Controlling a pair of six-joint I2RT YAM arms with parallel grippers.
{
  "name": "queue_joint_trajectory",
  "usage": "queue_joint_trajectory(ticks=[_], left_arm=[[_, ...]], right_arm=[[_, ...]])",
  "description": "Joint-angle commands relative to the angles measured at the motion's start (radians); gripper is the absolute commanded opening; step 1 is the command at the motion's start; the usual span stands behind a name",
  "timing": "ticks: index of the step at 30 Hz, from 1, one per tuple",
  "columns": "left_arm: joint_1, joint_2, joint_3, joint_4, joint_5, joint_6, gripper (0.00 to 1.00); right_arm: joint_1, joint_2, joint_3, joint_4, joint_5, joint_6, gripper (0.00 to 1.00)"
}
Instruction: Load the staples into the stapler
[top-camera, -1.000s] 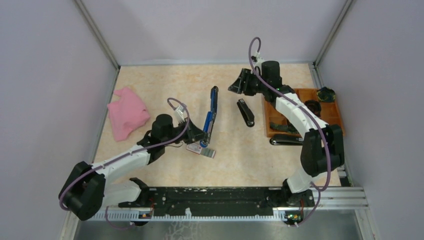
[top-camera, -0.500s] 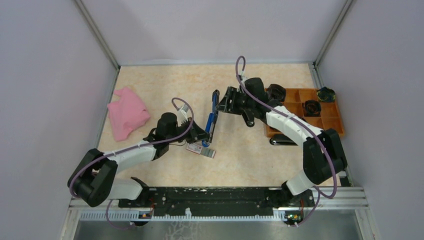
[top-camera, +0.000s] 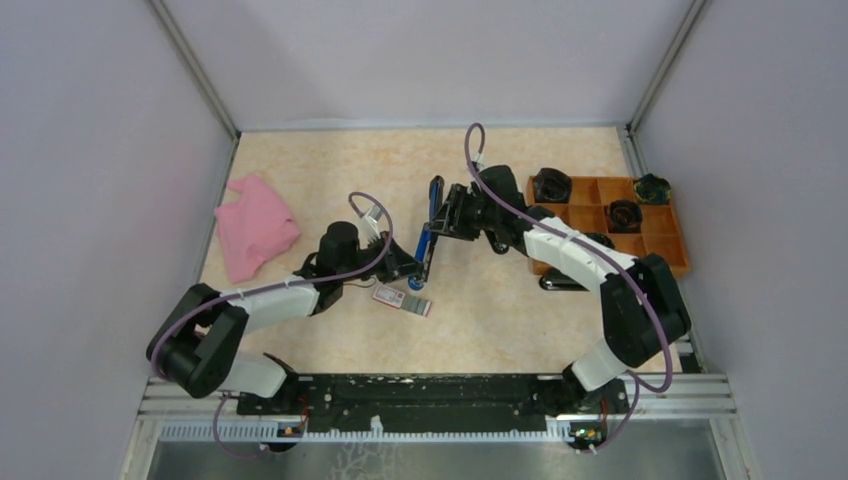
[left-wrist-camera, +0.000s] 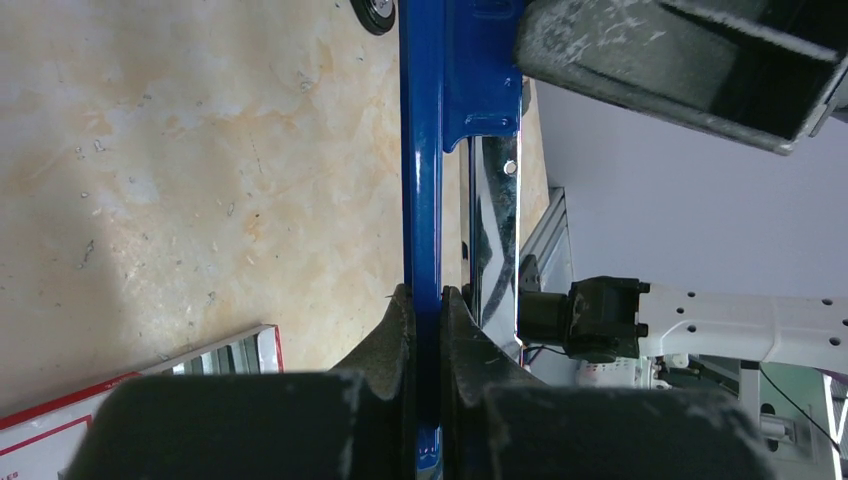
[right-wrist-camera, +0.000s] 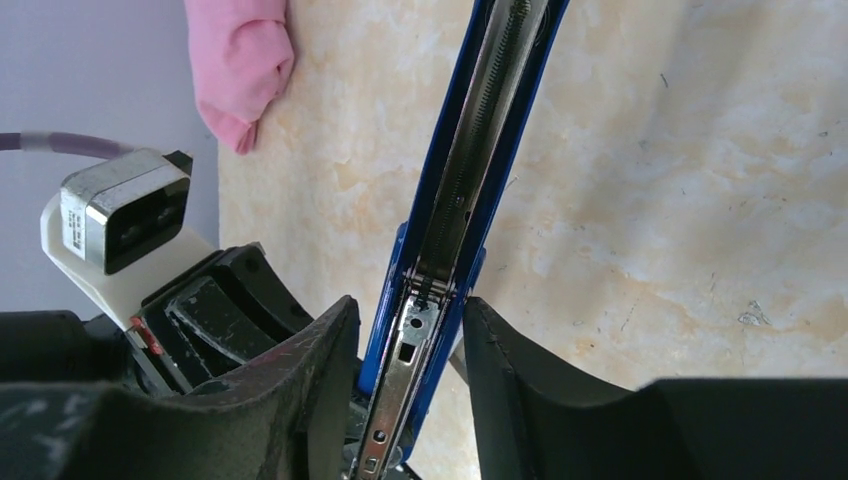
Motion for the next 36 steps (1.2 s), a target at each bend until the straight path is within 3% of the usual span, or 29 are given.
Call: queue_joint_trajectory(ticks=[1,11,13,18,22,36], left_arm=[[0.000,0.011,0.048,0.136,0.043,0.001,0.00],[-0.001,0.063,0.066,0.100,0.023,0.039,0.01],[-0.001,0.061,0.067,0.063,-0.004,0.050,0.08],[-0.001,0.017,0.063,-0.077,-0.100,0.102,0.37],[-0.001,-0.044,0.058,-0.207,-0.216,0.143,0.46],[-0.001,-0.135,0.153,-0.594,-0.485,0.178,0.56]], right_arm=[[0.029,0.020,0.012,0.042,0.001,0.020,0.40],[0.051,0.074,0.072,-0.031,0.080,-0.026,0.20],[0.051,0.083,0.082,-0.038,0.103,-0.034,0.11],[0.053,0.114,0.133,-0.071,0.170,-0.075,0.00],[0.058,0.186,0.189,-0.106,0.219,-0.109,0.00],[0.173,0.425,0.355,-0.072,0.527,-0.139,0.00]])
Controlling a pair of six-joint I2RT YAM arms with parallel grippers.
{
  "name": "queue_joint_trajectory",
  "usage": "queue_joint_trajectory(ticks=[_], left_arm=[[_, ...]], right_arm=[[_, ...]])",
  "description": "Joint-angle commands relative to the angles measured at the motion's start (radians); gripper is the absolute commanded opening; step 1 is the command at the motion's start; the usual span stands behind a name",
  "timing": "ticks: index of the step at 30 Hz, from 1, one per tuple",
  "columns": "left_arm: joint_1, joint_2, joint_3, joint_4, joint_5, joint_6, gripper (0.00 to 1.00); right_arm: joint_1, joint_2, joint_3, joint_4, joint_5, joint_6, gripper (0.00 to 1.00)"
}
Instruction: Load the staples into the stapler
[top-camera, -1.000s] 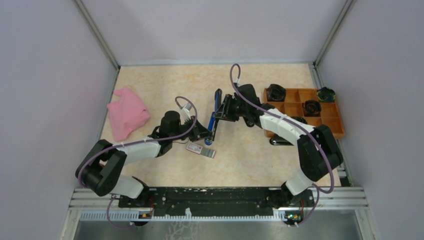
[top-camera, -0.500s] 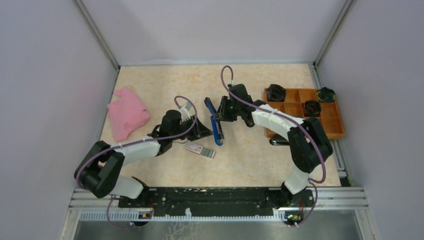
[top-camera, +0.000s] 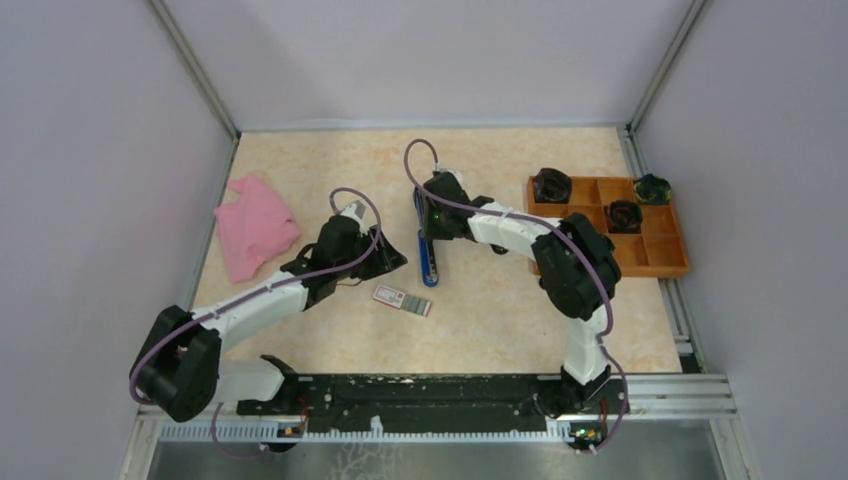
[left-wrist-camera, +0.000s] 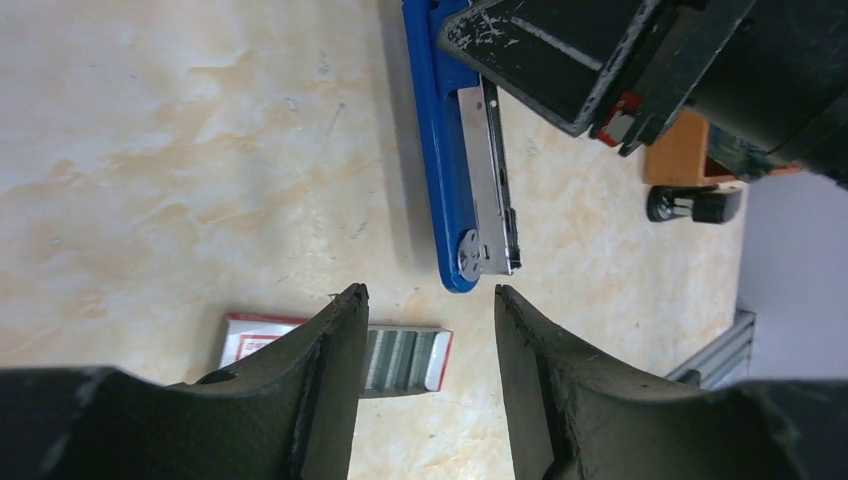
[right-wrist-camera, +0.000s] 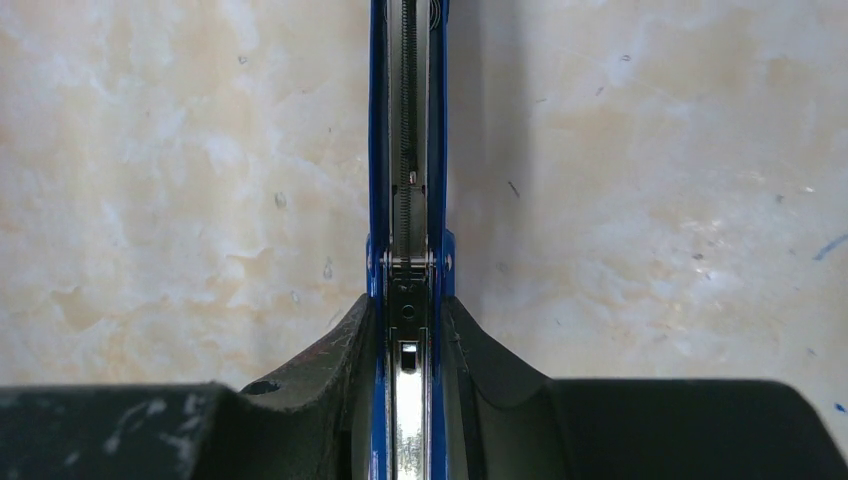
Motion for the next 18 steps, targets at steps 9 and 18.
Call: queue_joint_trajectory(ticks=[9,18], left_arm=[[-0.009,0.060,0.147,-0.228,-0.130,0.041,0.63],[-0.049,0.162,0.237,-0.244,-0.145,0.043,0.76]], right_arm=[[0.084,0.089,0.132,0.128,0.059,0.019,0.34],[-0.029,-0.129,-0.033,0.136,0.025,-0.081,0.49]])
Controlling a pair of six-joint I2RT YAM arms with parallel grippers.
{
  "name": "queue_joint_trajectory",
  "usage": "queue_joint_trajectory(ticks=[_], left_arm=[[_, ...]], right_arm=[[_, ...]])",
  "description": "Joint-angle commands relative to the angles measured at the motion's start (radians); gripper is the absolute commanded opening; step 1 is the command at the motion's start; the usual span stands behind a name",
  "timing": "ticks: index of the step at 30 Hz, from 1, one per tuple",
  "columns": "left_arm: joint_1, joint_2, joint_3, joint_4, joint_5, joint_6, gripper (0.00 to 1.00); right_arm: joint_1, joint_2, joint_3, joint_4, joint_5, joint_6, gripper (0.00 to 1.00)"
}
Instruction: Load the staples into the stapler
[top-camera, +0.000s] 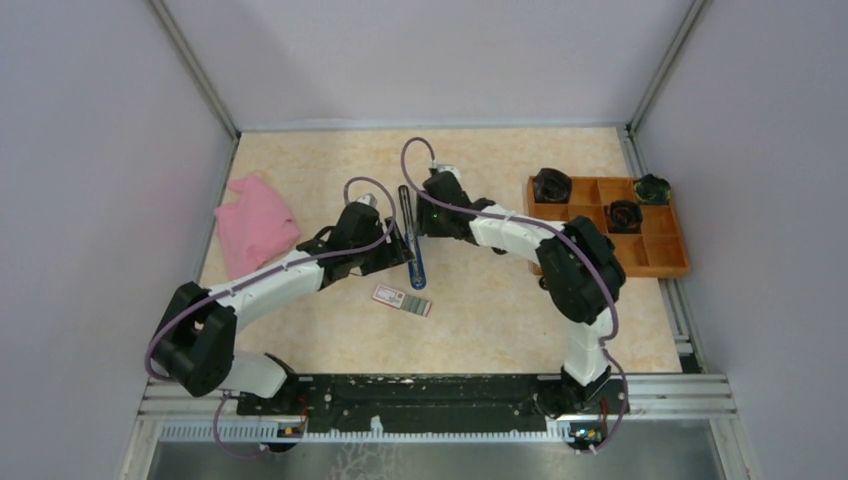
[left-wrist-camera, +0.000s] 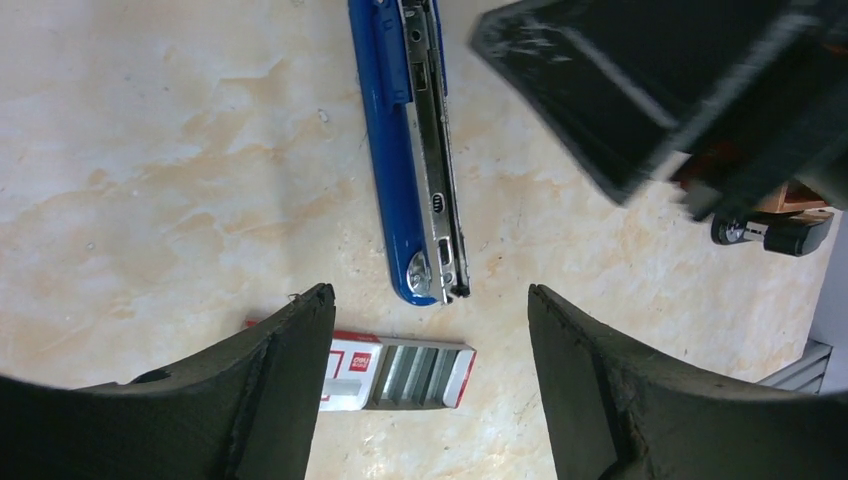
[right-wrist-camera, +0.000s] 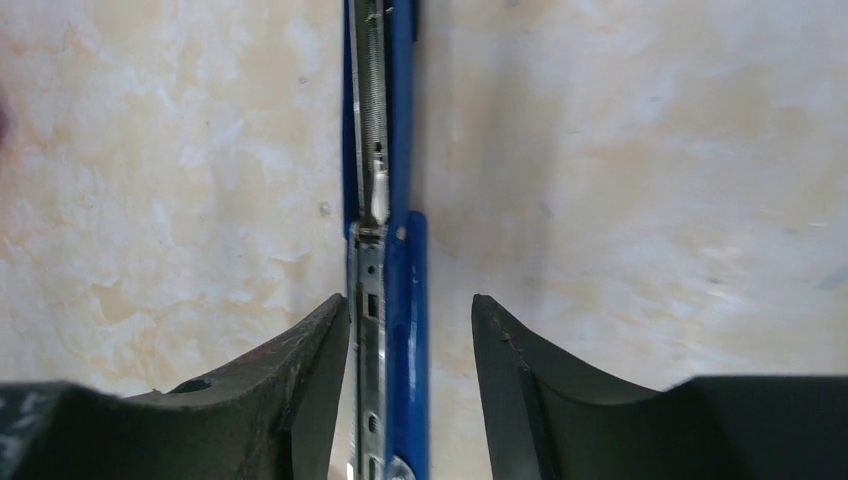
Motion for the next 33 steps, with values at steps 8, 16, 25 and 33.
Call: queue_joint_trajectory(ticks=[8,16,25,33], left_arm=[[-0.074,0.211,0.191,-0.067,-0.083,0.053,0.76],[-0.084,0.397,0.315,-0.141,-0.172,0.105,0.69],[-0.064,0.477,0.386,-0.214,-0.245,0.207,0.43],[-0.012,0.480,0.403,-0.264,-0.322,0.370,0.26]], right_arm=[[-0.235,-0.379,-0.195,-0.019,0.000,-0.230,0.62],[-0.350,-0.428,-0.216,-0.062,-0.037,-0.351,0.65],[-0.371,-0.309,-0.162,-0.151,-0.057,-0.469,0.65],[-0.373,-0.228,-0.142,-0.174,-0.078,-0.497,0.65]])
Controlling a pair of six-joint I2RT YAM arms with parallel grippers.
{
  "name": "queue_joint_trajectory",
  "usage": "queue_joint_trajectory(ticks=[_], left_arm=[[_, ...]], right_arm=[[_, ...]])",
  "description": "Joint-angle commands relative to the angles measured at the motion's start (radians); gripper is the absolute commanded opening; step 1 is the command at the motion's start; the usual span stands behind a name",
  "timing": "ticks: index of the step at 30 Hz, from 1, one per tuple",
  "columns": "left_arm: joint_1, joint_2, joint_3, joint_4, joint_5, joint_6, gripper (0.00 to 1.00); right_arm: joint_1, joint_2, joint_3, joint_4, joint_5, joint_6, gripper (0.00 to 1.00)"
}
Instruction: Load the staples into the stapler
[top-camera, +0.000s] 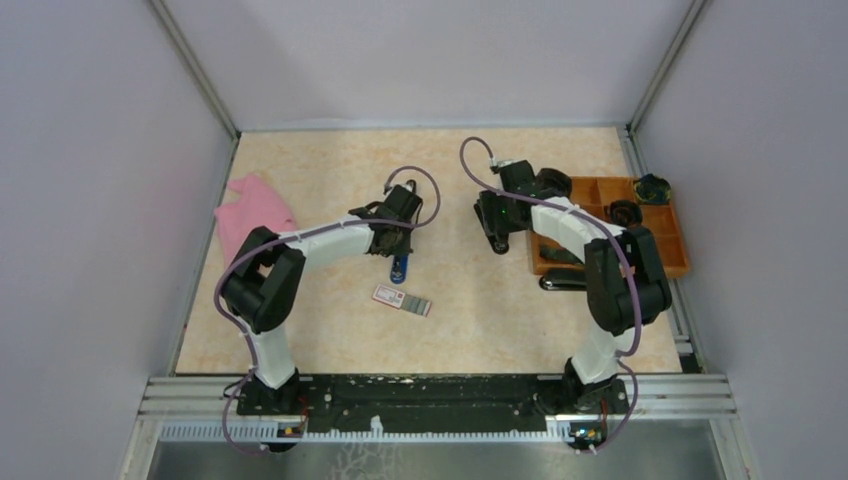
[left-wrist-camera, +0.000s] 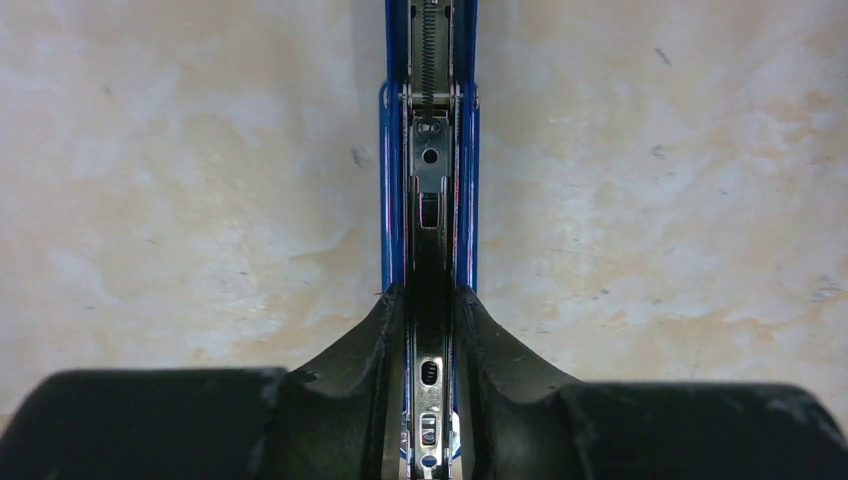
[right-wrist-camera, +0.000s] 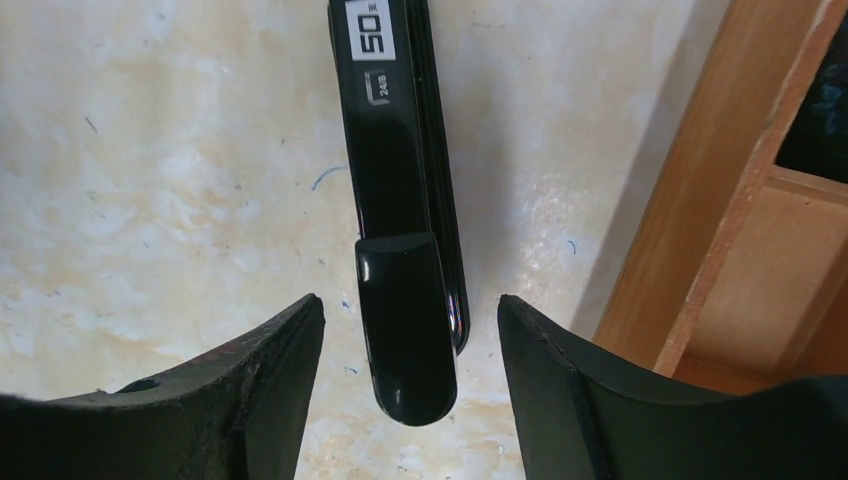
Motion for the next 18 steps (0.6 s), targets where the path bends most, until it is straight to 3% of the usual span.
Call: queue_joint_trajectory(ticks=[1,5,9,14,18], left_arm=[[0.047,0.024,0.017,-0.085,-0.078,0.138,0.25],[0.097,0.037,0.024,-0.103,-0.083,0.201,0.25],[0.129,0.030,0.019,-0.100,-0.097,0.235,0.32],[0.130,-0.011,0.027,-0.111,-0.133,0.233,0.48],[0.130,-0.084,0.009,-0.113,-0.089,0.192,0.69]], right_arm=[[-0.007,0.019,0.063,-0.004,-0.010,-0.042,0.64],[-0.007,0.045,0.073,-0.009,-0.002,-0.054,0.64],[-0.007,0.071,0.085,-0.020,0.000,-0.059,0.62],[-0.006,0.082,0.096,-0.036,-0.008,-0.057,0.55],[-0.007,0.072,0.097,-0.040,-0.040,-0.039,0.44]])
